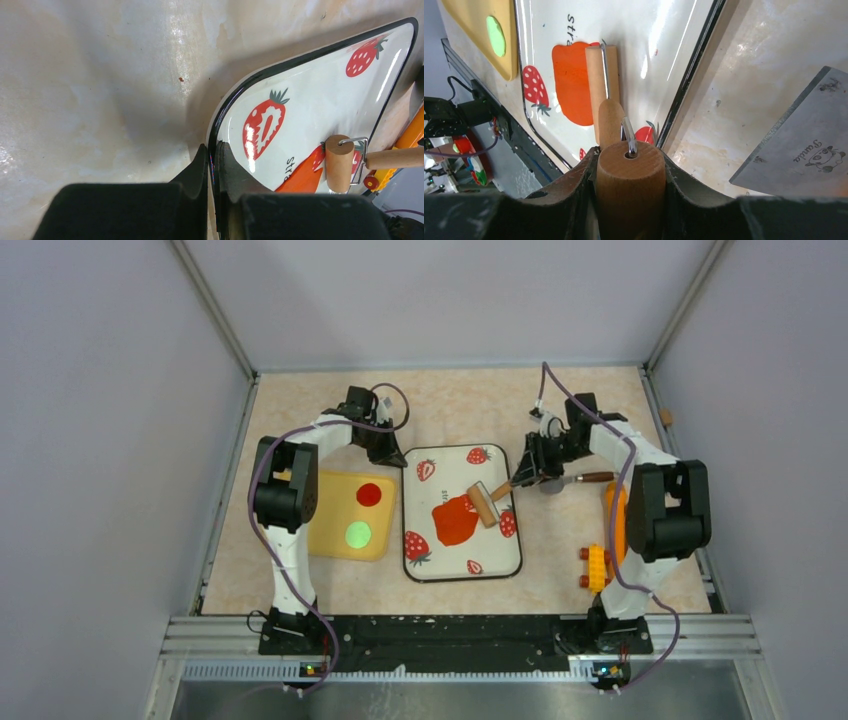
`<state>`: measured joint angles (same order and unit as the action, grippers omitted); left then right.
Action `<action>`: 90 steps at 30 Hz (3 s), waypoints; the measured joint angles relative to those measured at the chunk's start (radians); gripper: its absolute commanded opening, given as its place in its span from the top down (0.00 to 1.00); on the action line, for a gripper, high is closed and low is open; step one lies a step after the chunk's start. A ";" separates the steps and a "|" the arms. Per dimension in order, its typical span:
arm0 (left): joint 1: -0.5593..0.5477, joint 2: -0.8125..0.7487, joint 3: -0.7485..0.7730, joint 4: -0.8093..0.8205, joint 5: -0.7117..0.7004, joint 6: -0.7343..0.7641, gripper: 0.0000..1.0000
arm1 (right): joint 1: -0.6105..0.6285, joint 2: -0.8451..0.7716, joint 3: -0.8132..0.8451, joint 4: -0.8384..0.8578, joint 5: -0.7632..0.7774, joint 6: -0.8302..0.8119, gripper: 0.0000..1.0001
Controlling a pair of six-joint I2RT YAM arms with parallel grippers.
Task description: Roll out the dumpling wrappers from the dough
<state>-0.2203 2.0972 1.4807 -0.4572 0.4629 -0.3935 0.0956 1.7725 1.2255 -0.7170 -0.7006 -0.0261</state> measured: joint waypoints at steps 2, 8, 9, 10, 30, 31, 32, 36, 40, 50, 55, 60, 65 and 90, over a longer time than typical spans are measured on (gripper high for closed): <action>0.000 0.000 0.000 0.000 0.000 0.000 1.00 | 0.001 -0.003 0.012 -0.010 -0.001 -0.006 1.00; 0.000 0.000 0.004 -0.006 0.000 0.005 1.00 | 0.002 -0.044 0.084 -0.030 0.026 -0.046 1.00; 0.000 0.000 0.004 -0.007 -0.001 0.006 1.00 | 0.002 -0.060 0.091 -0.029 0.025 -0.051 1.00; 0.000 0.000 0.004 -0.008 0.000 0.006 1.00 | 0.002 -0.082 0.094 -0.027 0.025 -0.053 1.00; 0.009 -0.102 -0.098 -0.029 -0.091 -0.048 1.00 | 0.322 -0.387 0.088 -0.032 0.295 -0.105 1.00; 0.010 -0.113 -0.116 -0.026 -0.095 -0.065 1.00 | 0.346 -0.376 0.088 -0.031 0.308 -0.099 1.00; 0.010 -0.119 -0.127 -0.023 -0.096 -0.079 1.00 | 0.368 -0.362 0.088 -0.031 0.315 -0.082 1.00; 0.013 -0.129 -0.152 0.002 -0.093 -0.124 1.00 | 0.383 -0.285 0.088 -0.017 0.286 0.014 1.00; 0.013 -0.129 -0.153 0.005 -0.095 -0.132 1.00 | 0.380 -0.193 0.088 0.007 0.229 0.089 1.00; 0.015 -0.129 -0.153 0.010 -0.094 -0.127 1.00 | 0.371 -0.064 0.075 0.052 0.232 0.163 1.00; 0.017 -0.129 -0.153 0.017 -0.093 -0.127 1.00 | 0.324 -0.057 0.070 0.048 0.231 0.158 1.00; 0.019 -0.129 -0.153 0.020 -0.090 -0.127 1.00 | 0.250 -0.055 0.078 0.041 0.241 0.140 1.00; 0.028 -0.122 -0.145 0.016 -0.082 -0.128 1.00 | 0.220 -0.060 0.082 0.067 0.288 0.127 1.00; 0.039 -0.214 -0.055 0.008 0.166 0.130 0.34 | 0.131 -0.414 0.104 -0.010 0.041 0.016 1.00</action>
<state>-0.1818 1.8832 1.4258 -0.4492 0.6289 -0.2634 0.2268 1.3582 1.3296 -0.7265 -0.6598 -0.0105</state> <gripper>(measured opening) 0.658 0.342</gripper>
